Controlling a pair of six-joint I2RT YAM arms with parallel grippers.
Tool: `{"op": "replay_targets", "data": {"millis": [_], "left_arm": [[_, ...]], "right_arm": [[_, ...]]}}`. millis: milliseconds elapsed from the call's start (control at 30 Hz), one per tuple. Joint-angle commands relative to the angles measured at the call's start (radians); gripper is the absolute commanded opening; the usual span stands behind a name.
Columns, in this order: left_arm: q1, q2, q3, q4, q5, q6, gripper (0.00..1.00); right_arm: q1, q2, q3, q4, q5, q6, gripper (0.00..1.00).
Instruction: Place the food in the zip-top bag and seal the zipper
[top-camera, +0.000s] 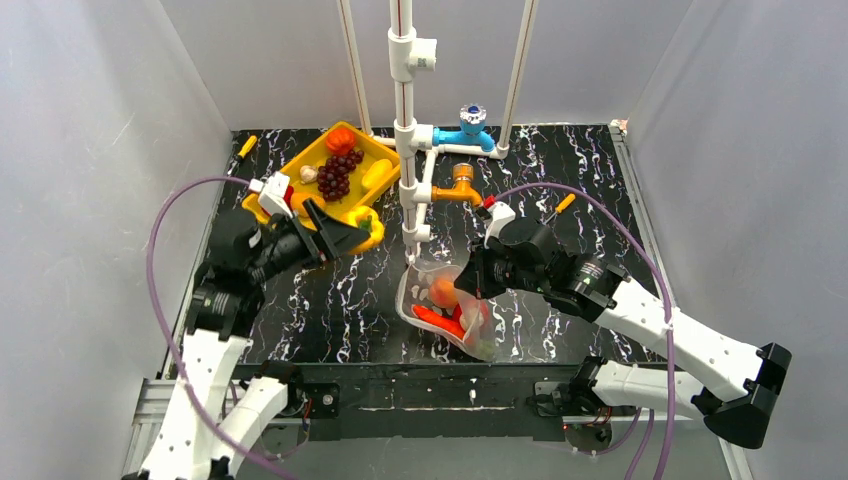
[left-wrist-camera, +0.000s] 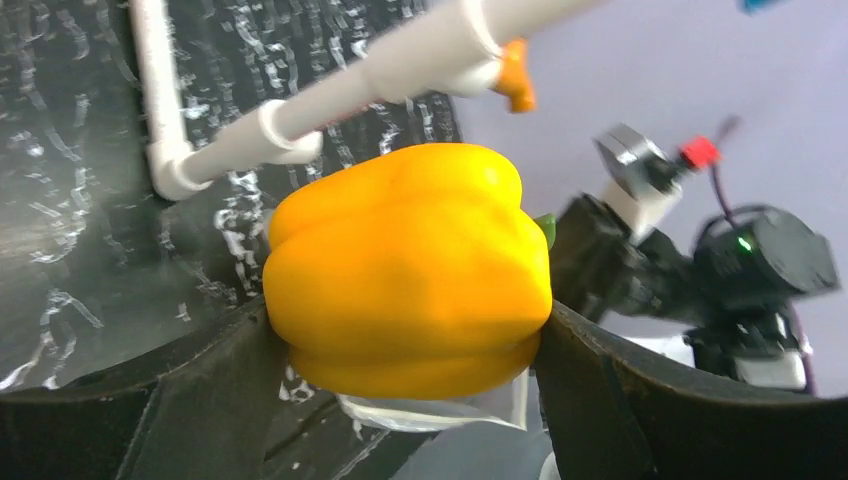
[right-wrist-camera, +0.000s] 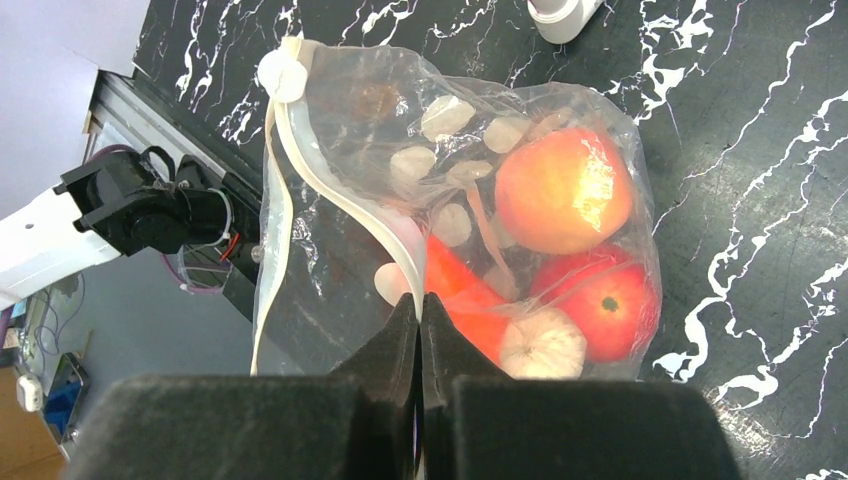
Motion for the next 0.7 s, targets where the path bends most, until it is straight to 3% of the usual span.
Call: {"op": "replay_targets", "data": {"millis": [0, 167, 300, 533, 667], "left_arm": [[-0.163, -0.081, -0.073, -0.002, 0.026, -0.111, 0.48], [-0.395, -0.069, -0.096, 0.006, -0.115, -0.111, 0.48], [-0.510, 0.016, -0.081, 0.008, -0.183, -0.086, 0.50], [-0.623, 0.180, -0.023, 0.060, -0.239, -0.018, 0.53], [-0.631, 0.213, -0.038, 0.092, -0.259, -0.024, 0.67]], "right_arm": [[-0.006, -0.006, 0.038, 0.031, -0.007, -0.018, 0.01], [-0.006, -0.013, 0.026, 0.039, 0.003, -0.007, 0.01], [-0.006, -0.015, 0.040, 0.033, 0.010, -0.005, 0.01], [-0.006, -0.013, 0.057, 0.023, 0.016, -0.009, 0.01], [-0.006, -0.022, 0.056, 0.013, 0.016, -0.009, 0.01]]}}
